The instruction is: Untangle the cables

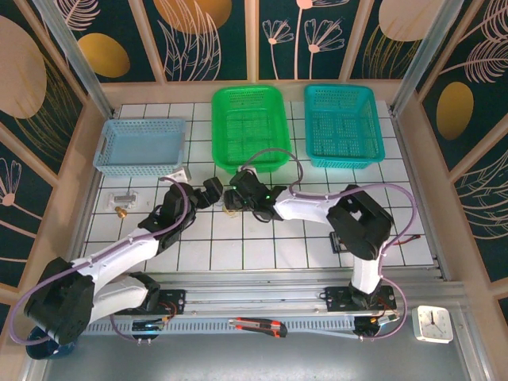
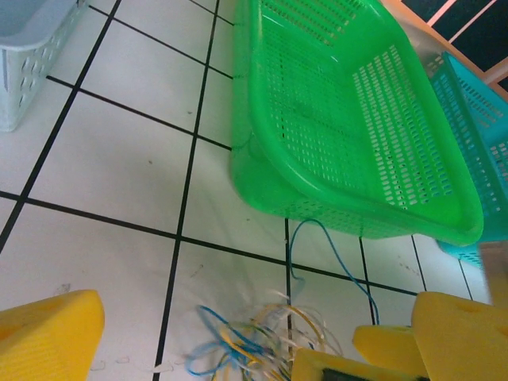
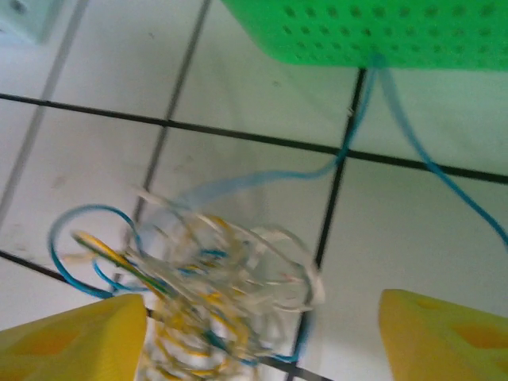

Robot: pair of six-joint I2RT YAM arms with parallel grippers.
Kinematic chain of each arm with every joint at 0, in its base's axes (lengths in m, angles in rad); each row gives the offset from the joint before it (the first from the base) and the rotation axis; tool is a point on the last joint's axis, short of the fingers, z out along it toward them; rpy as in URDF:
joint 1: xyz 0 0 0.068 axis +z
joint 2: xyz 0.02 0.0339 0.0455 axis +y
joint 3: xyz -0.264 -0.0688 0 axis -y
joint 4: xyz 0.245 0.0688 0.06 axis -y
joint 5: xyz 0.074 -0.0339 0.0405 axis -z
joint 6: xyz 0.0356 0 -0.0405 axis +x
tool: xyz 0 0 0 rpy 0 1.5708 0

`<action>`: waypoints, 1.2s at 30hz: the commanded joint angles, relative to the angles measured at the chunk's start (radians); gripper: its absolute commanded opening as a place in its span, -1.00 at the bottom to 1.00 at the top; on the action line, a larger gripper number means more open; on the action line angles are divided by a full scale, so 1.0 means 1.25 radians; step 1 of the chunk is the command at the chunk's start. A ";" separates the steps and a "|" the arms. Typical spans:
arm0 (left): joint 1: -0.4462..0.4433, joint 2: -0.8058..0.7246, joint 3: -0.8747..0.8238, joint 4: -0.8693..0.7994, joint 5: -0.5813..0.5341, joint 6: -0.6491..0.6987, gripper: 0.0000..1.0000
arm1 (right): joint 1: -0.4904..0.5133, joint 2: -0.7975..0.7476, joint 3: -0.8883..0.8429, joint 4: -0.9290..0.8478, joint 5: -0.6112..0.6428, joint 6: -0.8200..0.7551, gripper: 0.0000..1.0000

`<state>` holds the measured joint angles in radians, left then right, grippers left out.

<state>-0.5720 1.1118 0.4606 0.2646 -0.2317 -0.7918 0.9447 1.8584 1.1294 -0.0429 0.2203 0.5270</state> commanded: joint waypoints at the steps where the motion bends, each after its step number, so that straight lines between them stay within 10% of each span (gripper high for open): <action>1: 0.005 -0.013 -0.025 0.002 0.018 -0.019 0.98 | -0.012 -0.004 -0.029 0.004 0.045 0.011 0.24; 10: 0.006 0.000 -0.039 0.017 0.037 -0.005 0.98 | -0.079 -0.183 -0.272 0.120 -0.014 0.124 -0.94; 21: 0.006 0.071 -0.018 0.048 0.158 0.019 0.98 | -0.077 -0.413 -0.449 0.233 -0.123 0.283 -1.00; 31: 0.005 0.117 -0.017 0.073 0.318 -0.016 0.83 | -0.078 -0.398 -0.424 0.170 -0.081 0.252 0.21; 36: 0.004 0.122 -0.029 0.087 0.322 -0.034 0.82 | -0.079 -0.321 -0.333 0.115 -0.054 0.159 0.42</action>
<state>-0.5694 1.2579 0.4191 0.3313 0.1341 -0.8070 0.8440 1.4029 0.6304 0.1482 0.0963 0.8040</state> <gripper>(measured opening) 0.909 0.706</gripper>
